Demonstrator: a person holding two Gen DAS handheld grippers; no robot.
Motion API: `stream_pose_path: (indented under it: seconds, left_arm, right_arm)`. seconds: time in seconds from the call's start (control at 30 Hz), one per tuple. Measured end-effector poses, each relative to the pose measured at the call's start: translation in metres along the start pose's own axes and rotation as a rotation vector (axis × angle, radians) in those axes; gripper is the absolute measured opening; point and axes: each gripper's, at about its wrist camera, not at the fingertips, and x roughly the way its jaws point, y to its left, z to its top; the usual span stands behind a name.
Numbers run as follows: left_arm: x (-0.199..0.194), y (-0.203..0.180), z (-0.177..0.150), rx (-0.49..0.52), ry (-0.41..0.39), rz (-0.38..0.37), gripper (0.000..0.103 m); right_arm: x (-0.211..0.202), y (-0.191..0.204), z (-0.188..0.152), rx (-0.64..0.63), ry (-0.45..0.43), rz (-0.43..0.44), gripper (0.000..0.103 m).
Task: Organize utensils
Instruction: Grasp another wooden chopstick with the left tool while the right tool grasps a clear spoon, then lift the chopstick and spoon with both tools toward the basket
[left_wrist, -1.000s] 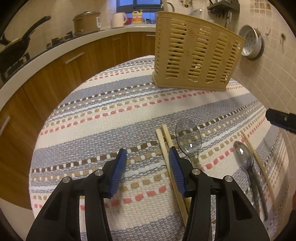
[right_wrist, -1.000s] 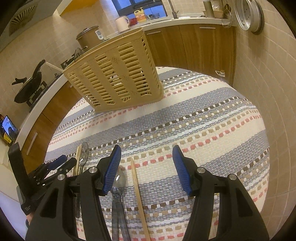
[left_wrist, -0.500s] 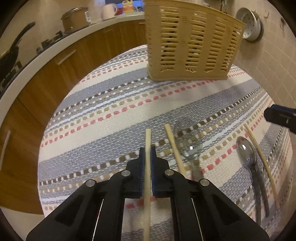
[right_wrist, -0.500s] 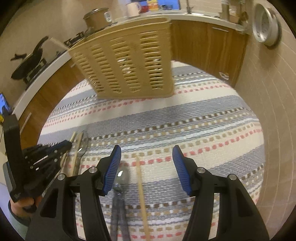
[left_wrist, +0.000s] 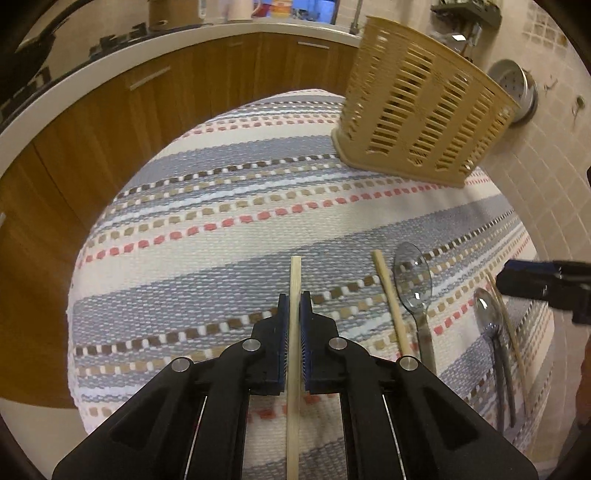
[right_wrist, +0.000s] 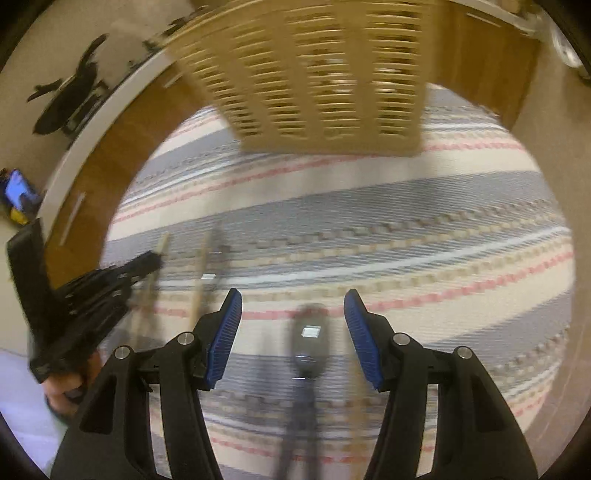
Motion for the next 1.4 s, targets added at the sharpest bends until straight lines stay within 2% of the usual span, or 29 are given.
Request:
stream_pose_path:
  seconds: [0.1, 0.27, 0.37, 0.6, 0.73, 0.87, 0.93, 1.1, 1.27, 1.3, 1.4]
  left_arm:
    - [-0.001, 0.007, 0.001, -0.03, -0.005, -0.029, 0.004]
    - [-0.003, 0.016, 0.0, -0.055, -0.021, -0.057, 0.004]
    - [-0.001, 0.016, -0.001, -0.055, -0.02, -0.071, 0.004]
    - [-0.003, 0.014, -0.003, -0.04, -0.027, -0.08, 0.004]
    - [-0.004, 0.014, -0.003, -0.042, -0.026, -0.071, 0.004]
    - [-0.004, 0.009, 0.0, -0.006, -0.006, -0.035, 0.005]
    - [-0.003, 0.006, 0.004, 0.023, 0.02, -0.028, 0.009]
    - [0.003, -0.002, 0.015, 0.081, 0.077, 0.007, 0.009]
    - [0.01, -0.025, 0.018, 0.222, 0.141, 0.11, 0.01]
    - [0.01, -0.027, 0.019, 0.233, 0.15, 0.121, 0.004]
    - [0.01, -0.03, 0.019, 0.234, 0.146, 0.135, 0.004]
  right_arm:
    - [0.016, 0.026, 0.005, 0.003, 0.02, 0.018, 0.054]
    - [0.04, 0.057, 0.017, -0.005, 0.009, -0.071, 0.053]
    - [0.051, 0.058, 0.023, 0.013, 0.023, -0.089, 0.038]
    - [0.061, 0.057, 0.027, 0.0, 0.017, -0.132, 0.031]
    - [0.054, 0.045, 0.025, -0.013, 0.031, -0.151, 0.031]
    - [0.061, 0.063, 0.027, -0.091, 0.06, -0.252, 0.031]
    - [0.063, 0.067, 0.027, -0.121, 0.064, -0.282, 0.031]
    - [0.052, 0.057, 0.016, -0.121, 0.046, -0.226, 0.029]
    - [0.034, 0.039, 0.004, -0.138, 0.011, -0.198, 0.029]
    - [0.028, 0.036, 0.003, -0.138, -0.003, -0.19, 0.029]
    - [0.012, 0.03, -0.003, -0.14, -0.038, -0.161, 0.029]
